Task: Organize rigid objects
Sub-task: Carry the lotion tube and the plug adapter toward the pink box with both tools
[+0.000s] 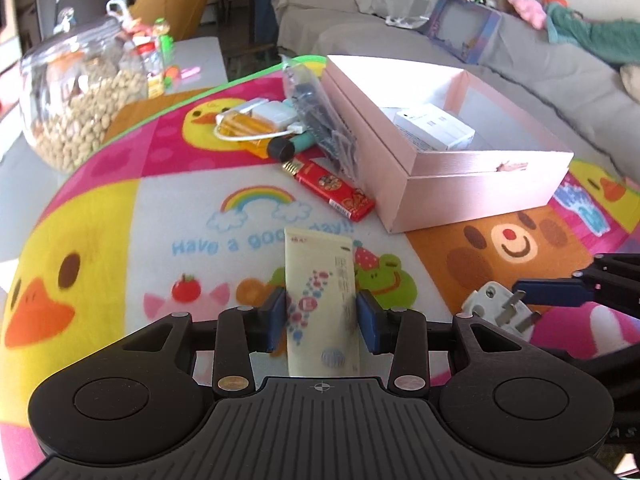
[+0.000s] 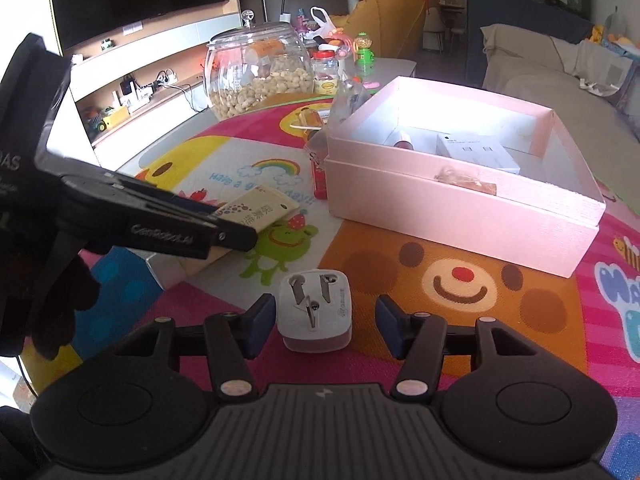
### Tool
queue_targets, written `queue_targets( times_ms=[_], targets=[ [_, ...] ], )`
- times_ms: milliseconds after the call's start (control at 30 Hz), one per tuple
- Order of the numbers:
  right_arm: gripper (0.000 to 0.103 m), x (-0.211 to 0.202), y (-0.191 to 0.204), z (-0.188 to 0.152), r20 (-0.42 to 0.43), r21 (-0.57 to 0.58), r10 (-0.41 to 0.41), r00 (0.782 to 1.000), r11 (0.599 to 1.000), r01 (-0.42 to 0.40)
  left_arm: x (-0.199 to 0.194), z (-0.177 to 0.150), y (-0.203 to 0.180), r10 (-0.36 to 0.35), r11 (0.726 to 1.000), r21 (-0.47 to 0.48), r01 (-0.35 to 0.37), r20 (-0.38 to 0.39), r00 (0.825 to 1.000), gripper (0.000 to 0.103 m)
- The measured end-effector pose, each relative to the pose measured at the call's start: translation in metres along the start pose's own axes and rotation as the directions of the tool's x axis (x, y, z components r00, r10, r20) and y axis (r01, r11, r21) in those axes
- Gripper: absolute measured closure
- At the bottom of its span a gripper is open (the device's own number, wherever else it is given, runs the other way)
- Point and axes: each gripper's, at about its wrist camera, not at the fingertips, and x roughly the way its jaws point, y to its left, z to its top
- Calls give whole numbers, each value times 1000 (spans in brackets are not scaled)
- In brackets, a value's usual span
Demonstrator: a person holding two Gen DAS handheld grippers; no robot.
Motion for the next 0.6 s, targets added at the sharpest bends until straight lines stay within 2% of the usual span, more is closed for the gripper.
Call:
queue_targets(
  times_ms=[167,333,400,500,600],
  targets=[
    [48,0,0,-4,11,-6,-5,1000,1000,5,-2,-6,-12,52,998,35,-53,21,998,59],
    [50,1,4,-5,25,-37,-8,1000,999,9,-4,-9,-4,10,999,44,-12,41,999,59],
    [64,1,5,-4,27,-55,-11,1000,998,12,-5,-12,-6,14,998,58,-17,57,998,59],
    [64,-6,-1,-2,34,-23,-10,999,1000,11,-10,-19,-13,25,993,117,-35,85,996,60],
    [64,-20,-8,-3,59,-1,-34,998,999,34,-19,-30,-23,-4,985,174,-13,96,995,60]
  ],
)
